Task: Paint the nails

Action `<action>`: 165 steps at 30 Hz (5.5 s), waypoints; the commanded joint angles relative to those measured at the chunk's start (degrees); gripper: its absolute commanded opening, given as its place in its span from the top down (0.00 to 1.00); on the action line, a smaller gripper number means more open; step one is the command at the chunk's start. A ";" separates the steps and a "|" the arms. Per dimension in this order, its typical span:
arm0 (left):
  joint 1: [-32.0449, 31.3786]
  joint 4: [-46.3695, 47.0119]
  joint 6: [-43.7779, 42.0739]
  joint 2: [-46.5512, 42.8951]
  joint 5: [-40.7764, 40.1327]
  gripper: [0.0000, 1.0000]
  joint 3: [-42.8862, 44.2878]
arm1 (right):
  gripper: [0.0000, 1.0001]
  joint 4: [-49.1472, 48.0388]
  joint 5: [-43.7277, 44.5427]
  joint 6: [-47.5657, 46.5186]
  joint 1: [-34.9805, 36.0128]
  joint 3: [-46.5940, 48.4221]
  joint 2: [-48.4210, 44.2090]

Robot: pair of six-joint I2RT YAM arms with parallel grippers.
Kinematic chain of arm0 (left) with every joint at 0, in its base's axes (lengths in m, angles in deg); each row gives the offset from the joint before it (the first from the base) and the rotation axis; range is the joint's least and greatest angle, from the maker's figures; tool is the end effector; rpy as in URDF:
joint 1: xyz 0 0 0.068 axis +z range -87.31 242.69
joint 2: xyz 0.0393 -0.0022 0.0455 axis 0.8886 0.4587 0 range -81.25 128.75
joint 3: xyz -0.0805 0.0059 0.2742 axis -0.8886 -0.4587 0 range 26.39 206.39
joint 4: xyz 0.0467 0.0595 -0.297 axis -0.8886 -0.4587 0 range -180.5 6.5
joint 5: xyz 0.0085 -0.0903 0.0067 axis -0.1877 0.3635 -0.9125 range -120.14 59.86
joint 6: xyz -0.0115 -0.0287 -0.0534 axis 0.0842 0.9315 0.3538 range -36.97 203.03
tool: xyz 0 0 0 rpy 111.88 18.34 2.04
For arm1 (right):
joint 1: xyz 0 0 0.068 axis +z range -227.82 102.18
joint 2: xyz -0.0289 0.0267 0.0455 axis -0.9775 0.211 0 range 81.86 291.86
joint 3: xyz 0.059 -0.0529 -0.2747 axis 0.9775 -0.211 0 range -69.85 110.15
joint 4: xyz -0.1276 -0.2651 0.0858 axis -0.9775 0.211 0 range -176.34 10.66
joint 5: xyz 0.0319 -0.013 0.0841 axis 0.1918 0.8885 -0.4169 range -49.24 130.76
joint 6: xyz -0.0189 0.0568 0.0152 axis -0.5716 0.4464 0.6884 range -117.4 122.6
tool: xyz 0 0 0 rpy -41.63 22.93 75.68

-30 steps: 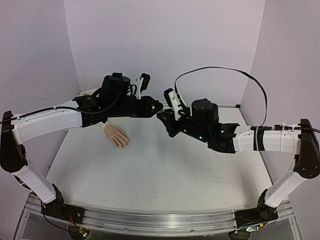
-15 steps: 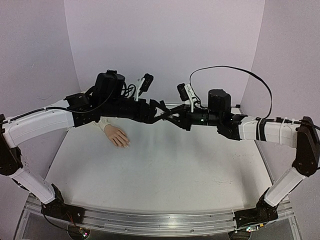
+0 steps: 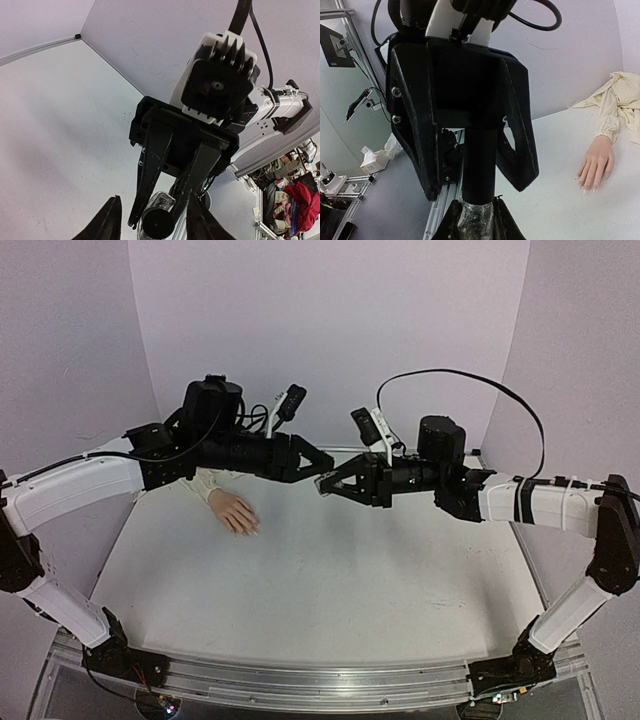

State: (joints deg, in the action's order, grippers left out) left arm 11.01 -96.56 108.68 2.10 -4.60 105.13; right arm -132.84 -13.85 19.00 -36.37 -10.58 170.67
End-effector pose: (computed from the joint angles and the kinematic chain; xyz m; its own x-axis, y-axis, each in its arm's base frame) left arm 0.2291 -0.3223 0.3902 -0.5865 0.1122 -0.8022 0.7862 0.3170 -0.5305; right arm 0.2709 0.2898 0.3283 -0.0636 0.1619 -0.9848 -0.9902 -0.1334 0.0421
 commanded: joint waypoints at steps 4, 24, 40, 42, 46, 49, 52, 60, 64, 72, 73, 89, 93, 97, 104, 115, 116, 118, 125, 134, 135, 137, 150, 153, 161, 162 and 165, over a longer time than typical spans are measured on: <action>0.09 1.69 0.20 0.47 -0.41 0.68 3.12 | 1.00 -4.96 0.37 0.47 -0.05 0.73 -2.38; -2.28 -0.26 2.67 6.46 -18.69 1.00 7.31 | 1.00 -8.20 77.96 -15.89 13.06 -4.92 -2.89; -1.26 0.58 1.93 -0.01 -10.41 0.37 2.98 | 1.00 -9.23 17.16 -4.61 0.42 -4.77 -4.40; -0.41 1.99 2.64 -1.70 -8.51 0.29 1.24 | 1.00 -9.22 9.15 -1.97 -0.82 -4.03 -4.36; 1.56 5.11 4.10 -3.27 -3.41 0.23 -0.92 | 1.00 -9.43 -0.73 2.21 -1.46 -2.23 -3.67; 2.02 7.54 4.58 -2.56 0.74 0.24 -0.60 | 1.00 -9.99 -3.51 4.46 -1.45 -1.55 -3.23; 1.87 8.58 4.64 -0.88 3.69 0.30 0.61 | 1.00 -10.83 -3.92 5.58 -1.45 -1.48 -3.13; 0.21 9.46 3.51 2.25 7.20 0.51 3.68 | 1.00 -12.56 -3.43 6.55 -1.41 -1.17 -2.60; 0.09 9.43 3.25 2.53 5.63 0.67 3.52 | 1.00 -12.48 -2.26 5.87 -1.46 -1.15 -2.42; -0.46 8.67 2.40 2.06 -2.83 0.93 2.40 | 1.00 -2.67 16.56 -2.83 -1.07 -2.13 -4.30; -0.63 8.40 2.35 2.22 -4.42 0.96 2.46 | 1.00 0.48 25.58 -5.30 -0.37 -2.28 -5.06; -2.02 5.03 1.31 4.04 -9.94 0.70 4.86 | 1.00 -5.01 57.12 -17.57 9.91 -4.95 -5.54; -2.02 2.44 0.11 2.02 -8.76 0.38 3.93 | 1.00 -4.97 48.68 -17.15 9.31 -6.09 -7.19; -1.72 -3.44 -1.20 0.40 -10.65 0.13 4.73 | 1.00 -3.23 42.16 -16.84 8.65 -6.33 -8.44; -0.18 -17.88 -0.84 0.30 -10.00 0.20 11.88 | 1.00 3.37 35.27 -18.33 8.39 -5.39 -9.62; -0.09 -22.89 -0.25 1.20 -8.73 0.27 14.24 | 1.00 5.86 33.52 -19.58 8.42 -3.89 -8.63; -0.09 -23.01 0.05 1.53 -8.75 0.25 14.36 | 1.00 5.74 33.52 -19.50 8.43 -3.85 -8.72; 0.19 -23.47 0.82 2.45 -8.19 0.23 14.66 | 1.00 5.64 33.32 -19.40 8.39 -3.81 -8.75; 2.05 -23.43 3.16 6.38 -0.67 0.31 16.73 | 1.00 5.27 32.77 -19.56 8.38 -3.81 -9.01; 2.46 -21.93 3.62 6.98 0.27 0.50 17.06 | 1.00 5.11 32.21 -19.83 8.39 -3.98 -9.10; 2.46 -21.72 3.68 7.19 0.60 0.52 17.01 | 1.00 5.10 32.18 -19.88 8.41 -3.98 -9.03; 2.46 -21.21 3.87 7.31 1.32 0.57 16.97 | 1.00 5.10 32.28 -19.94 8.41 -3.94 -8.88; 2.46 -20.44 3.79 7.66 2.01 0.74 16.74 | 1.00 5.05 31.92 -19.84 8.38 -3.63 -8.30; 2.46 -20.34 3.79 7.78 2.10 0.78 16.80 | 1.00 5.10 31.92 -19.84 8.42 -3.54 -8.22; 2.46 -20.33 3.63 7.83 2.12 0.88 17.15 | 1.00 4.99 32.75 -19.88 8.42 -3.50 -8.04; 2.46 -20.34 3.55 7.80 1.91 0.90 17.15 | 1.00 4.89 32.87 -19.88 8.40 -3.58 -8.04; 2.46 -20.34 3.36 7.03 0.74 0.95 17.01 | 1.00 4.67 32.82 -19.85 8.40 -3.84 -8.01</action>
State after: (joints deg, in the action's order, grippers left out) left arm 13.27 -118.96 112.98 9.92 -2.88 119.05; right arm -124.27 19.27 -0.45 -27.71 -17.29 163.18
